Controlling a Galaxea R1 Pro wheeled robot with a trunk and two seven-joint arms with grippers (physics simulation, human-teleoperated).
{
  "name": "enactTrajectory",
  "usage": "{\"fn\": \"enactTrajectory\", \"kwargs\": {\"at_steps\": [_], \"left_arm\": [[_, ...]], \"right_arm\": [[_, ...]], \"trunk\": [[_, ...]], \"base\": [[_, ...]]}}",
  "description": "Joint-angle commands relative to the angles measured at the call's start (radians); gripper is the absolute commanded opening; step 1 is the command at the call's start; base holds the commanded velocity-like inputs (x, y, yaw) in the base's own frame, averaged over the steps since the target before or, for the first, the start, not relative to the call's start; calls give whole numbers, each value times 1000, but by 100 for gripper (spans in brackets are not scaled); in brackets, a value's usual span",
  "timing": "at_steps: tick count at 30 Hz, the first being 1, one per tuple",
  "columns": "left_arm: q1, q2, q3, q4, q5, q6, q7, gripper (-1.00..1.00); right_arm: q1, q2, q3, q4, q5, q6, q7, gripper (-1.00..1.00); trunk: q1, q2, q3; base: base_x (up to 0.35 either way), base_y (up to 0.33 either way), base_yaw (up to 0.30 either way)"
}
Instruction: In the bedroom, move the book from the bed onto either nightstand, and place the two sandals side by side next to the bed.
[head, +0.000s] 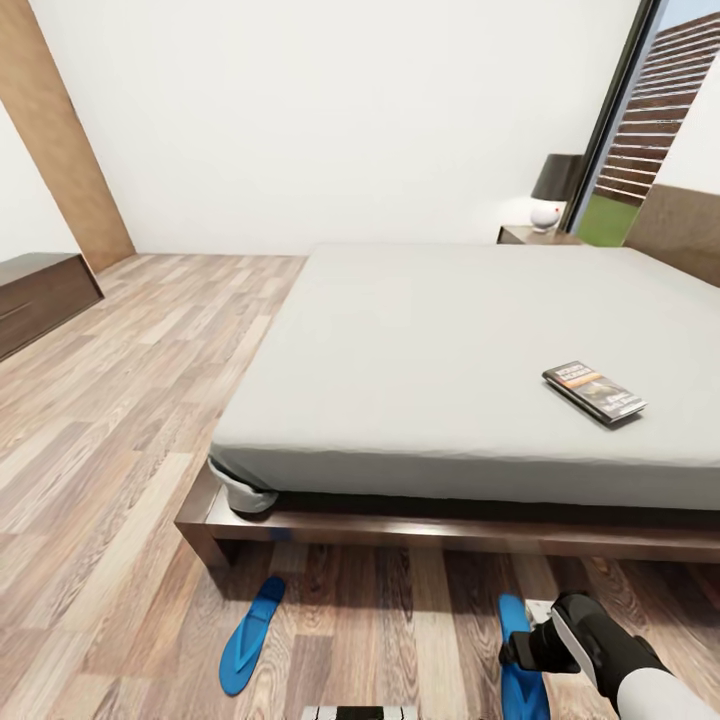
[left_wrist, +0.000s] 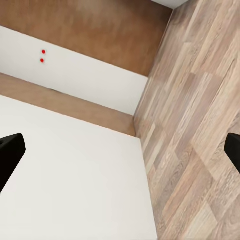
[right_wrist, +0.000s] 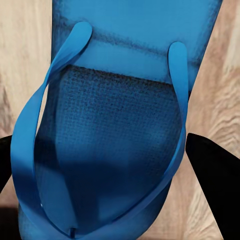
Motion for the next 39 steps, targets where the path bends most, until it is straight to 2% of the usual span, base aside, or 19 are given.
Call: {"fn": "enactTrajectory", "kwargs": {"at_steps": [1, 33, 39], "left_arm": [[-1, 0, 5, 1, -3, -6, 1, 100], [-1, -3, 3, 1, -5, -5, 1, 100], [0, -3, 3, 2, -6, -5, 1, 100]], "right_arm": [[-1, -1, 4, -1, -3, 4, 2, -100], [-56, -9, 3, -2, 1, -8, 0, -100], [-70, -11, 2, -3, 2, -11, 0, -100]], "trunk": [[0, -1, -5], [15, -8, -129], [15, -8, -129]], "base": [[0, 0, 0], [0, 0, 0], [0, 0, 0]]}}
